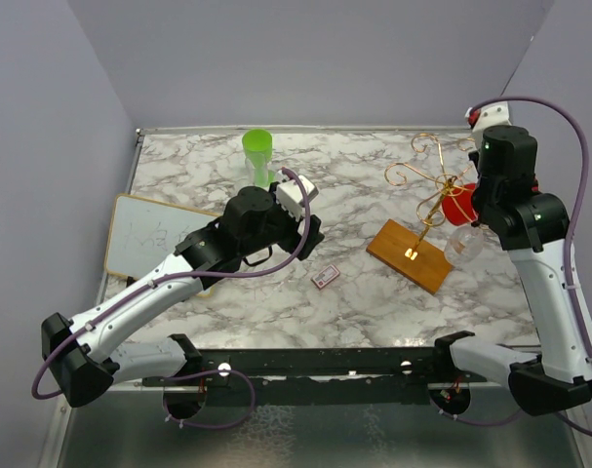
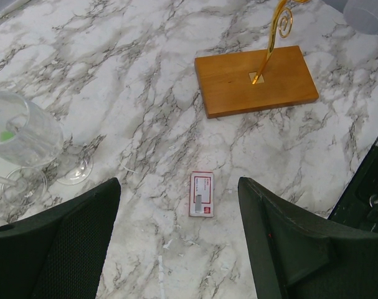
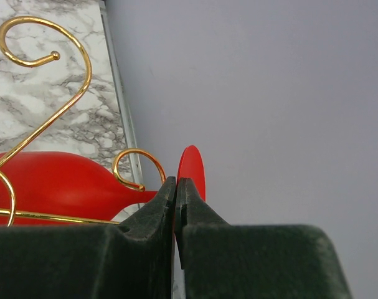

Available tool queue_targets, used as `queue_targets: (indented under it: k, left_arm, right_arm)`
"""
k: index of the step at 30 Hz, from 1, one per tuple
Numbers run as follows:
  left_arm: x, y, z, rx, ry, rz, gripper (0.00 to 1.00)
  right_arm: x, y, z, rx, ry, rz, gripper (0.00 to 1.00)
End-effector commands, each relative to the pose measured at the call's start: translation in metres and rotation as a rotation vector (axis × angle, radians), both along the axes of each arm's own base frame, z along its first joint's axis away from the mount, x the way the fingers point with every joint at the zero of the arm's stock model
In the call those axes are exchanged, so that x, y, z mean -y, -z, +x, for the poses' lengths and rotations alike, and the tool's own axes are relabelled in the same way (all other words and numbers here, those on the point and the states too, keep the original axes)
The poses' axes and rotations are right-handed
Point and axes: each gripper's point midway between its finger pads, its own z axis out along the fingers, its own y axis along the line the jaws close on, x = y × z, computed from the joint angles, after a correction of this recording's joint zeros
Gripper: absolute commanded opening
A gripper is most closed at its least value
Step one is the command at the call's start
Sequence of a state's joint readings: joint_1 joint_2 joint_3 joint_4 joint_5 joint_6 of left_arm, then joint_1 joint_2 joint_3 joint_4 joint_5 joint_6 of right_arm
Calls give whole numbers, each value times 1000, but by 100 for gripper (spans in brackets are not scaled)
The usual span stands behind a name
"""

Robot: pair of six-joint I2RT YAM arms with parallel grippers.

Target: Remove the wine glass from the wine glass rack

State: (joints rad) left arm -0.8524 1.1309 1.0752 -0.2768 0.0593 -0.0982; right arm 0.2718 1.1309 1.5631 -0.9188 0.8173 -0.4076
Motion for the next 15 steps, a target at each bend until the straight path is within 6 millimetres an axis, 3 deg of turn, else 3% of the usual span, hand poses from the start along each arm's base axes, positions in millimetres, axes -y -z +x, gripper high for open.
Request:
queue_targets:
  k: [1, 15]
  left_arm:
    - [3, 0, 1, 11, -1, -8, 78]
    - [4, 4, 2, 2, 0, -3, 78]
  right_arm:
    - [-5, -6, -3, 28, -49, -9, 1]
    - [-25, -6, 2, 13, -163, -28, 1]
